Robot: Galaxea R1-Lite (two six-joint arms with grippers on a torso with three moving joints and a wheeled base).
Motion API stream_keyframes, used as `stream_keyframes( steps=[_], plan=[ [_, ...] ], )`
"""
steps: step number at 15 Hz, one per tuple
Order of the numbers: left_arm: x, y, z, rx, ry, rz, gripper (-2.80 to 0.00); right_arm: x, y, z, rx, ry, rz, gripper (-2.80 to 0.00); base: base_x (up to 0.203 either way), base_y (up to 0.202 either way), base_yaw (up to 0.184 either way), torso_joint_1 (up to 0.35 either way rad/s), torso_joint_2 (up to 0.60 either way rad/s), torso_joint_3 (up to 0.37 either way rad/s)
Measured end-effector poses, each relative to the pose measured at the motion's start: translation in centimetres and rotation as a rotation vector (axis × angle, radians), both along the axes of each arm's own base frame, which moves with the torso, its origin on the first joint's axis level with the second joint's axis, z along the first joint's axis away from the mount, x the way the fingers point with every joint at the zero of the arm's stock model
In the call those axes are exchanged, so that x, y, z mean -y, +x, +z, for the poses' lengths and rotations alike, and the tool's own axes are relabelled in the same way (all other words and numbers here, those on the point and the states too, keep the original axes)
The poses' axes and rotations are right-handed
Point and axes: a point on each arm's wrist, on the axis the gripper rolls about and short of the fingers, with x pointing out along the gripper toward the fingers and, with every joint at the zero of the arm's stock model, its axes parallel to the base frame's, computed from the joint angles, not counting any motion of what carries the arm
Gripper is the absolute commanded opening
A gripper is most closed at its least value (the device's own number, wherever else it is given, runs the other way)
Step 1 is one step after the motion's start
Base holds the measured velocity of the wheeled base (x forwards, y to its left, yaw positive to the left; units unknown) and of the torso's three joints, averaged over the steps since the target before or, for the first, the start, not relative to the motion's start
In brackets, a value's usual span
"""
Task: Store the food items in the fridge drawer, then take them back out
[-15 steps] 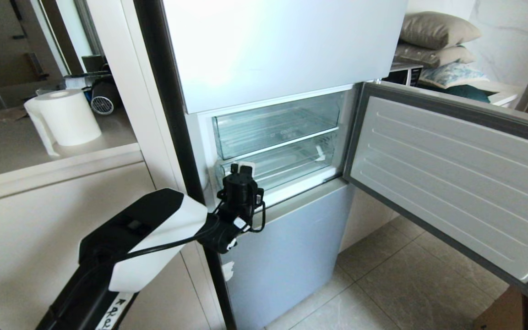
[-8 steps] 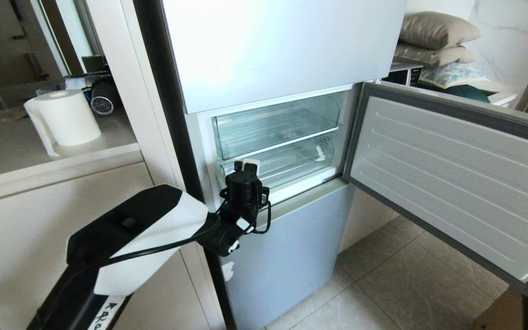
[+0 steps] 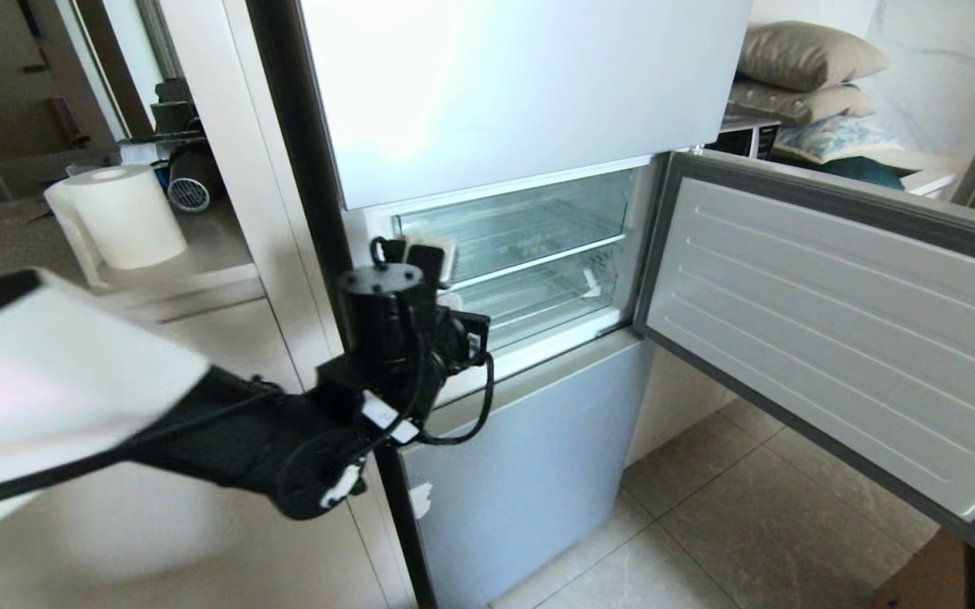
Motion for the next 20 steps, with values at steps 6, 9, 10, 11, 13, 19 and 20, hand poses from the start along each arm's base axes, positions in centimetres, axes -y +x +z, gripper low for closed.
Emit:
stream_keyframes(
  steps=[6, 9, 10, 11, 13, 19, 20],
  plan=[
    [-14.5, -12.5, 7.5, 0.160, -0.094, 0.171, -2.80, 0.0, 0.0, 0.0, 0.001, 0.000, 0.000, -2.80, 0.000, 0.000, 0.000, 0.000, 0.00, 0.000],
    [-21.4, -19.9, 7.7, 0.241, -0.119, 0.403, -2.80, 0.0, 0.0, 0.0, 0.001, 0.000, 0.000, -2.80, 0.000, 0.000, 0.000, 0.000, 0.00, 0.000],
    [-22.4, -22.4, 6.8, 0.240, -0.108, 0.431, -2.80, 0.0, 0.0, 0.0, 0.001, 0.000, -0.001, -2.80, 0.000, 0.000, 0.000, 0.000, 0.00, 0.000],
    [-22.9, -24.5, 5.3, 0.215, -0.089, 0.423, -2.80, 0.0, 0.0, 0.0, 0.001, -0.001, 0.000, -2.80, 0.000, 0.000, 0.000, 0.000, 0.00, 0.000],
    [-23.1, -27.7, 1.0, 0.092, -0.034, 0.321, -2.80, 0.0, 0.0, 0.0, 0.001, -0.002, 0.000, -2.80, 0.000, 0.000, 0.000, 0.000, 0.00, 0.000],
    [-22.8, -32.7, -9.8, -0.187, 0.042, 0.134, -2.80, 0.0, 0.0, 0.0, 0.001, -0.002, 0.000, -2.80, 0.000, 0.000, 0.000, 0.000, 0.00, 0.000],
    [-22.8, -32.8, -10.1, -0.166, 0.011, 0.144, -2.80, 0.0, 0.0, 0.0, 0.001, -0.002, 0.000, -2.80, 0.000, 0.000, 0.000, 0.000, 0.00, 0.000]
  ],
)
